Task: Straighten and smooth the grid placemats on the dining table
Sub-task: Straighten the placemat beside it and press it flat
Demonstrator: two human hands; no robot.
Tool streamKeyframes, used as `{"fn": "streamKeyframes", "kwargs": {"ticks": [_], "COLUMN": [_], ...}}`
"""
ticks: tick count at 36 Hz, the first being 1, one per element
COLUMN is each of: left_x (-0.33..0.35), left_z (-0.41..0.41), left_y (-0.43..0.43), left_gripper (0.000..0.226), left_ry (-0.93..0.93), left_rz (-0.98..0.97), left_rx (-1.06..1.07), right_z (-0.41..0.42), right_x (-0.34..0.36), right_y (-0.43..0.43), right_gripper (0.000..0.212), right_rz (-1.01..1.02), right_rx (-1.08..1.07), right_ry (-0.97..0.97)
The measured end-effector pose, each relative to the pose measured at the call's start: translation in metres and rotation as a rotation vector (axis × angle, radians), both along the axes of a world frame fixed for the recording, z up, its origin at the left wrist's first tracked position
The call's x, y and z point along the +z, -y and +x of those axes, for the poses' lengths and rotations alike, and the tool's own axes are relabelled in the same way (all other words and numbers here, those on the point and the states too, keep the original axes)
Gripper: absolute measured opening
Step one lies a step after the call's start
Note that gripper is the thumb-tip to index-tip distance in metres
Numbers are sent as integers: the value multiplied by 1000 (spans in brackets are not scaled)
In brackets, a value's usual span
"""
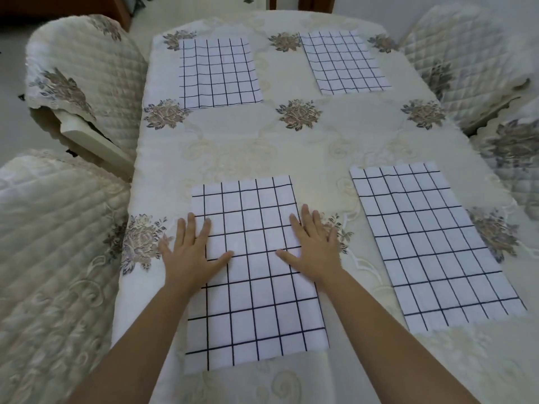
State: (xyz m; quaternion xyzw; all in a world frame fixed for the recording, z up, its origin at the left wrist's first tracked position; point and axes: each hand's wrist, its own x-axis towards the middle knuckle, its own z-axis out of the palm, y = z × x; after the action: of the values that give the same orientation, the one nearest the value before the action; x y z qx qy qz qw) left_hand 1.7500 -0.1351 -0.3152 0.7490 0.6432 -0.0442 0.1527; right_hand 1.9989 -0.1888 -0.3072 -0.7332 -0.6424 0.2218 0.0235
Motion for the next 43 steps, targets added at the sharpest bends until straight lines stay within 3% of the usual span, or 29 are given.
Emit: {"fn": "streamKeyframes", "kwargs": {"ticks": [6,13,20,23,27,31,36,41,43], "left_x": [13,15,13,8,-4,-10,-18,-10,-3], "left_z": [-14,-26,-9,9,42,82,102,98,99], "left_y": [45,127,187,207,236,266,296,308,313], "left_gripper": [103,111,87,90,68,62,48,54,44], "left_ry": [12,-5,12,-11,-8,23,39,-14,0], "left_rz": [-62,-118,-114,-29,105,151,145,170,149], "left_rx": [44,104,122,28,-172,-251,-188,-123,-71], "right_z": [9,-2,-7,-8,-6,-5,2,9,14], "right_x": [4,6,7,11,16,21,33,49,54], "right_y": [52,123,173,185,203,218,223,221,220], "right_gripper": [102,103,94,94,101,107,97,73,63], "right_rz": [42,26,-21,-44,-88,-153,-212,-225,-217], "right_rx": [-105,-118,-68,-61,-13,42,118,220,252], "right_ry": [-212,-248,-209,-230,-197,-140,-62,10,30]}}
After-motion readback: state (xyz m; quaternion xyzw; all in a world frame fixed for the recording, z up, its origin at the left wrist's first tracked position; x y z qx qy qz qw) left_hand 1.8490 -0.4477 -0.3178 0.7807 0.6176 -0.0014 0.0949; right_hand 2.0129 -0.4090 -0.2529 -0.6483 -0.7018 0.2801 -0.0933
